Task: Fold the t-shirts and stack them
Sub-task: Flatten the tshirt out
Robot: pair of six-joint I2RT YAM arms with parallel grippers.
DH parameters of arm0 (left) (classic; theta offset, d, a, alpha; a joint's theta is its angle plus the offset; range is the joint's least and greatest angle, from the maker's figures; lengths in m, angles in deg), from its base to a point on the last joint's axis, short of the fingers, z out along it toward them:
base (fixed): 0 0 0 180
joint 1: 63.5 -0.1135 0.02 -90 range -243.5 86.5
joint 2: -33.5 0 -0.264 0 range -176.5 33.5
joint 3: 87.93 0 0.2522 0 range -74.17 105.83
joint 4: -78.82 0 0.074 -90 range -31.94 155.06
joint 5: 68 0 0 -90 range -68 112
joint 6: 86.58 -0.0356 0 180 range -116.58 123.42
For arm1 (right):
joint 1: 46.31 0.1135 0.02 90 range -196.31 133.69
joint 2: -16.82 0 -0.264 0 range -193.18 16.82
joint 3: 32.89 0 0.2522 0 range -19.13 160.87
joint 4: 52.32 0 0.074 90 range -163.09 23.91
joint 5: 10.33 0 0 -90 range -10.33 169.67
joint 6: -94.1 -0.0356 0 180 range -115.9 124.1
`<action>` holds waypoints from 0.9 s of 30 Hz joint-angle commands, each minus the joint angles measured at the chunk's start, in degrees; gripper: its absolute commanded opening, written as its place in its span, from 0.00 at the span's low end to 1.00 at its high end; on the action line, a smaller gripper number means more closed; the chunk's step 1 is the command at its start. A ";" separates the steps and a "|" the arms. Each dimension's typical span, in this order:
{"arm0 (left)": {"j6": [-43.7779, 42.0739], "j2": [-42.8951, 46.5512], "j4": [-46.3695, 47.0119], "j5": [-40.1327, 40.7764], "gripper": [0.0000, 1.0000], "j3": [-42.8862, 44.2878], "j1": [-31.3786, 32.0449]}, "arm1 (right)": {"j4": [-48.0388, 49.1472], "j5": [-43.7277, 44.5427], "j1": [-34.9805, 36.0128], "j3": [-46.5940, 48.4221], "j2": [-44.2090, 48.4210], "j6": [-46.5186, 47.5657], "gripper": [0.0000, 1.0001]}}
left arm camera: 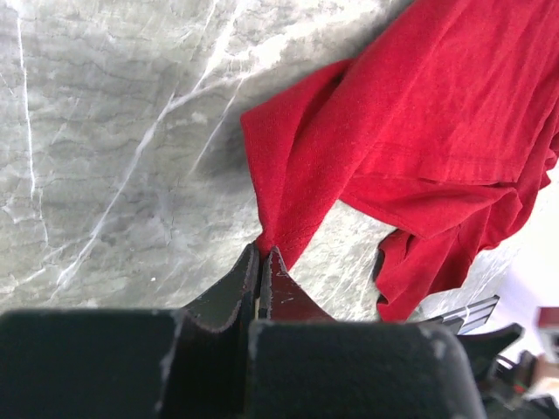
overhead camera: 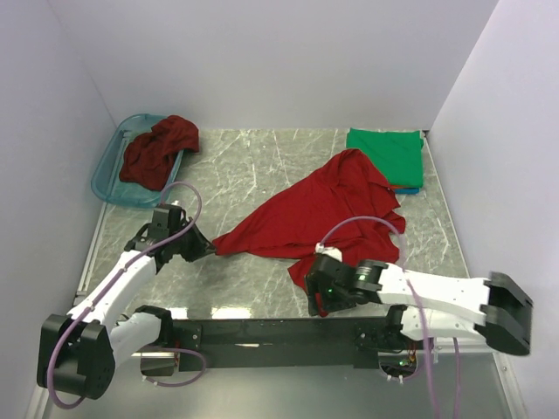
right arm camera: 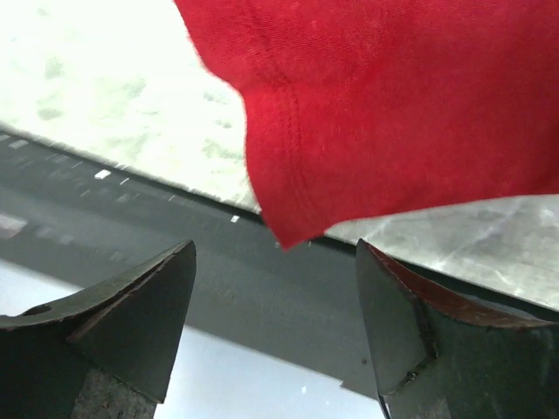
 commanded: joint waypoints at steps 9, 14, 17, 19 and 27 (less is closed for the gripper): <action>0.00 3.73 -0.38 0.55 0.01 -0.26 -0.01 | 1.92 9.86 2.81 1.16 -11.81 -7.94 0.61; 0.44 3.02 1.54 -1.47 0.01 -0.35 -0.01 | -1.24 12.67 2.46 0.89 -11.91 -10.66 0.12; 0.88 2.32 3.48 -2.88 0.01 0.70 -0.01 | -5.01 15.92 0.36 2.03 -9.45 -10.67 0.00; 1.58 1.80 4.97 -3.67 0.01 1.67 0.07 | -8.44 19.08 -3.14 4.22 -5.94 -8.75 0.00; 6.23 -4.18 16.12 -14.65 0.00 14.49 -3.52 | -13.12 29.99 -21.44 21.44 8.65 6.81 0.00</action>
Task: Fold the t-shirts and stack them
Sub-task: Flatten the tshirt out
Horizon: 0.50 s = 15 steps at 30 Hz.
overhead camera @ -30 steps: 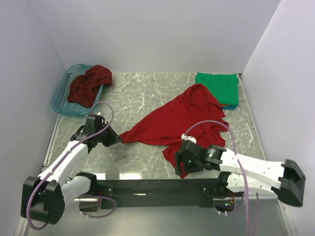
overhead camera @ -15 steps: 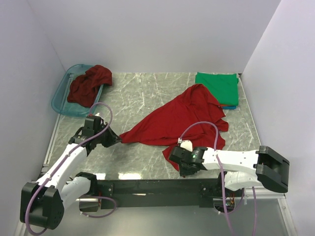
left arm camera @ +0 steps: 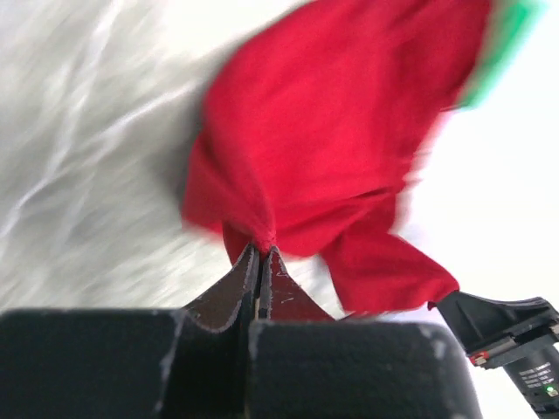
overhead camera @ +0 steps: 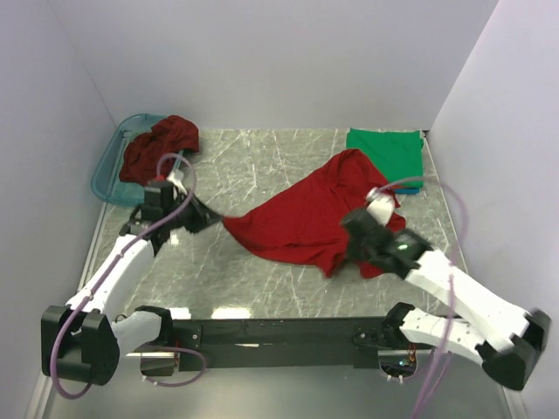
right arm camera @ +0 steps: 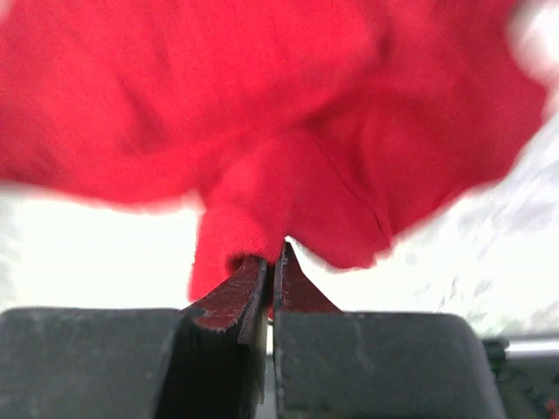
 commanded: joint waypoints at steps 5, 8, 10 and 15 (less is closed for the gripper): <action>6.43 -2.99 10.14 -9.19 0.01 20.59 -3.49 | -1.92 14.64 -7.87 24.08 5.96 16.02 0.00; 4.94 -2.47 4.79 -4.46 0.00 29.38 -3.85 | -2.54 19.47 -8.49 33.57 4.73 19.97 0.00; 4.06 -1.86 1.19 0.28 0.00 33.10 -4.81 | -1.05 20.72 -8.75 39.19 4.81 22.43 0.00; 2.83 0.52 -6.12 7.94 0.00 44.44 -7.62 | 2.82 20.73 -9.01 50.09 5.78 31.03 0.00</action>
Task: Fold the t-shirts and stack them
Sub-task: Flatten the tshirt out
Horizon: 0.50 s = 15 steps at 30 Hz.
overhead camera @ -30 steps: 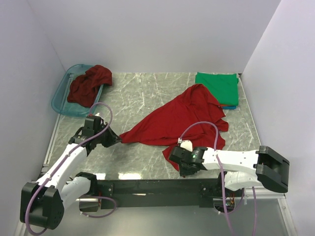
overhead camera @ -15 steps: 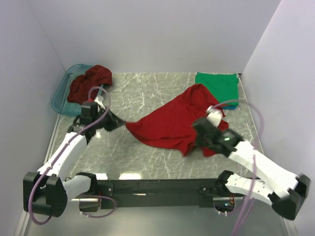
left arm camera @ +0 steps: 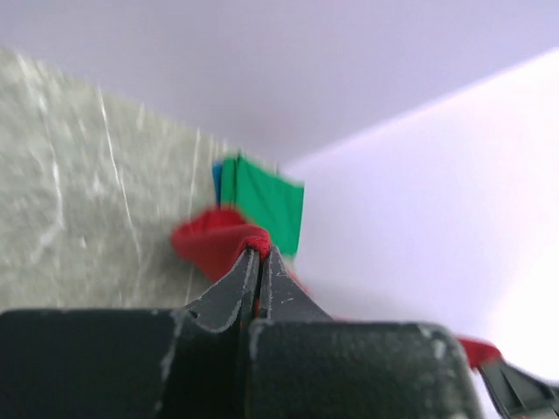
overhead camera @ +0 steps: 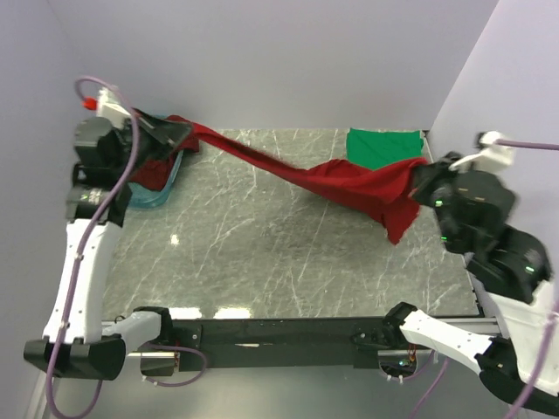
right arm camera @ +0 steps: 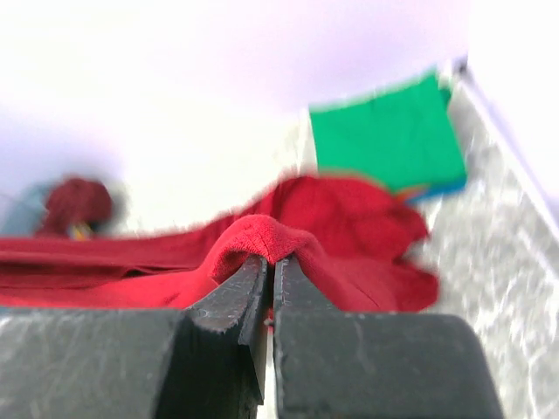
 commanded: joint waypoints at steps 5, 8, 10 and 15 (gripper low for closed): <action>-2.42 6.28 -12.51 16.17 0.00 14.23 -1.75 | 1.80 0.61 -0.40 17.44 -0.29 13.97 0.00; -3.04 8.39 -14.72 21.20 0.00 18.98 -1.75 | 1.53 -5.27 -0.49 24.65 -0.83 16.69 0.00; -3.56 9.44 -16.65 21.82 0.00 23.27 -1.75 | 2.06 -8.78 -0.40 29.39 -1.18 18.63 0.00; -5.67 9.28 -20.61 26.21 0.00 32.86 -1.75 | 3.37 -22.30 -0.49 35.73 -1.27 21.53 0.00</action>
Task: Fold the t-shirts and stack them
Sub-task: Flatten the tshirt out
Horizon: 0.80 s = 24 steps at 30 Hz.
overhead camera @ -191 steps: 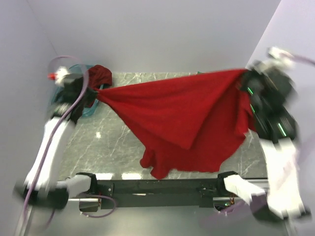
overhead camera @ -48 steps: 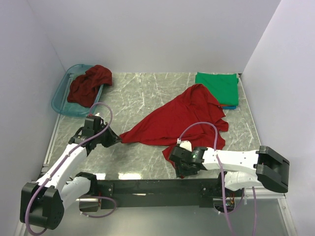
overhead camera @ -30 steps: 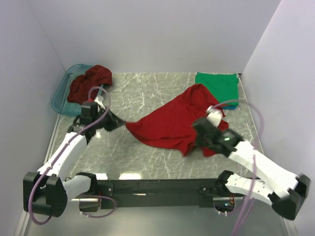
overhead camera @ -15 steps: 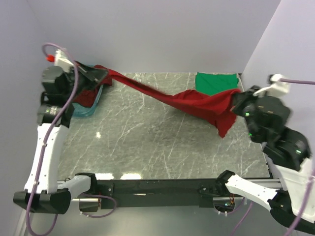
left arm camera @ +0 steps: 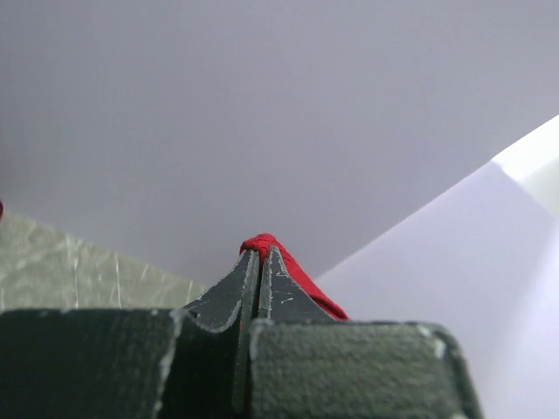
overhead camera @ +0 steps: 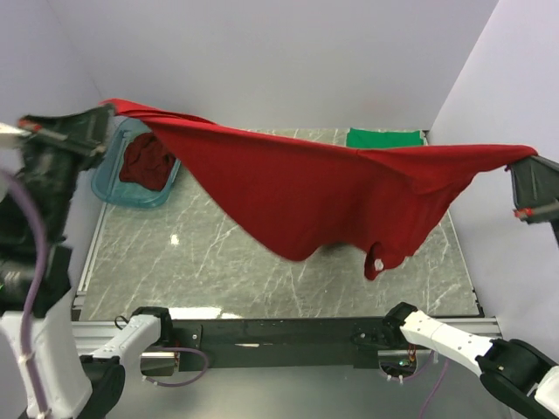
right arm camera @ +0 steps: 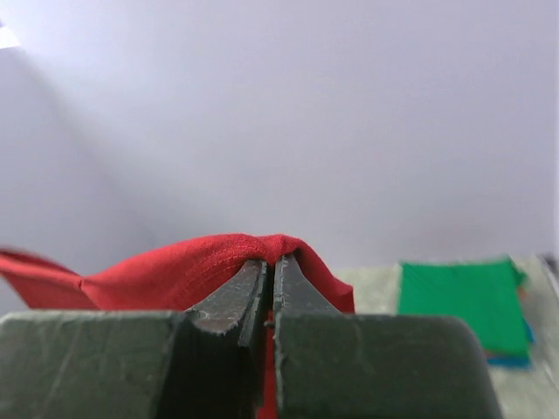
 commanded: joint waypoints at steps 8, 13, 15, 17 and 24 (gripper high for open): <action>-4.90 0.24 -6.68 9.40 0.00 12.93 -0.39 | 3.53 -16.09 -0.25 2.03 0.07 4.13 0.00; -5.07 -4.13 -6.23 9.50 0.00 6.17 -0.39 | 5.46 -2.94 -0.16 -4.72 -3.00 6.15 0.00; -5.34 -6.77 -4.31 7.74 0.01 3.97 -0.39 | 9.30 2.79 -0.25 -9.10 -5.72 8.42 0.00; -5.60 -11.34 -2.46 6.07 0.00 1.50 -0.39 | 11.96 12.51 -0.51 -11.14 -10.27 11.75 0.00; -5.17 -21.90 2.20 2.73 0.00 -1.75 -2.50 | 15.30 1.60 -13.51 -7.47 -24.09 11.52 0.00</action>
